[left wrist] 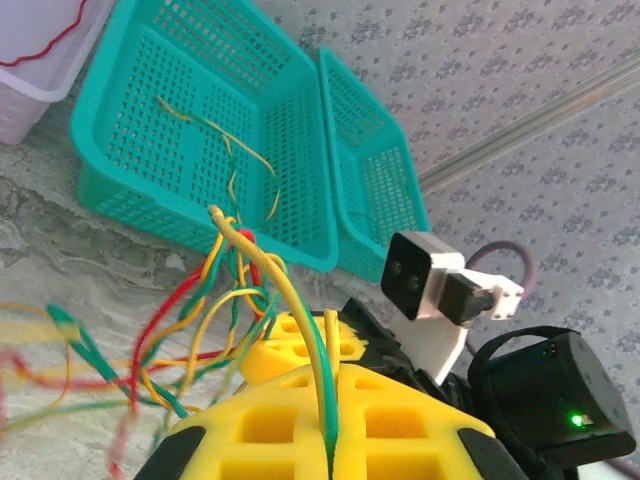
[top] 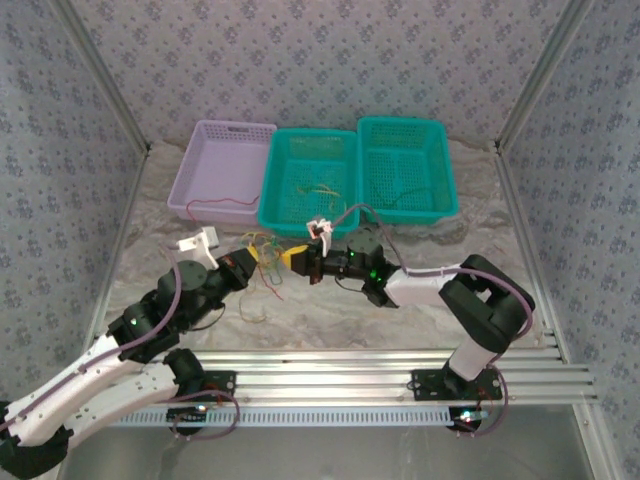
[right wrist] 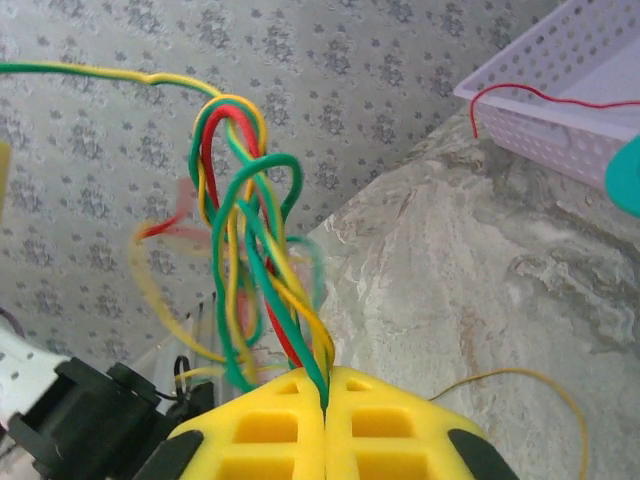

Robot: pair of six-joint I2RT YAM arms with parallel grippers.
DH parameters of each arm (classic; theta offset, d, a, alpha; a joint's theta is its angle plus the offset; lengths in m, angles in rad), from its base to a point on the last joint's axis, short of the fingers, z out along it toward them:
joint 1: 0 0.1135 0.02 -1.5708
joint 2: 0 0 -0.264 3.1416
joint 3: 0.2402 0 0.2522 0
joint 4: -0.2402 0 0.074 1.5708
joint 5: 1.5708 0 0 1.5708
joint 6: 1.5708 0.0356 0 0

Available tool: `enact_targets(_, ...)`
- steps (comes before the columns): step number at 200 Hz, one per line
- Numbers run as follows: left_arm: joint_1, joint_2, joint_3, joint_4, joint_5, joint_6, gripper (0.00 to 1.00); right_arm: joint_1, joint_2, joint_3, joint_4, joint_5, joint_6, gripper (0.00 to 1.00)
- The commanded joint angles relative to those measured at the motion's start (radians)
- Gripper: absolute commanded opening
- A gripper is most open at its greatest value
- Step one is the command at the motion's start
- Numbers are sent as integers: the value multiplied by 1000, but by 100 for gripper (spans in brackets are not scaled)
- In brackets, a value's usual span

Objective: Untangle the cables

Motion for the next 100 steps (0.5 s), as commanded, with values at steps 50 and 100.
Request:
enact_targets(50, -5, -98, 81, -187, -110, 77, 0, -127, -266, -97, -370, 150, -163, 0)
enact_targets(100, -3, -119, 109, -241, -153, 111, 0, -247, -431, -135, -631, 270, -252, 0)
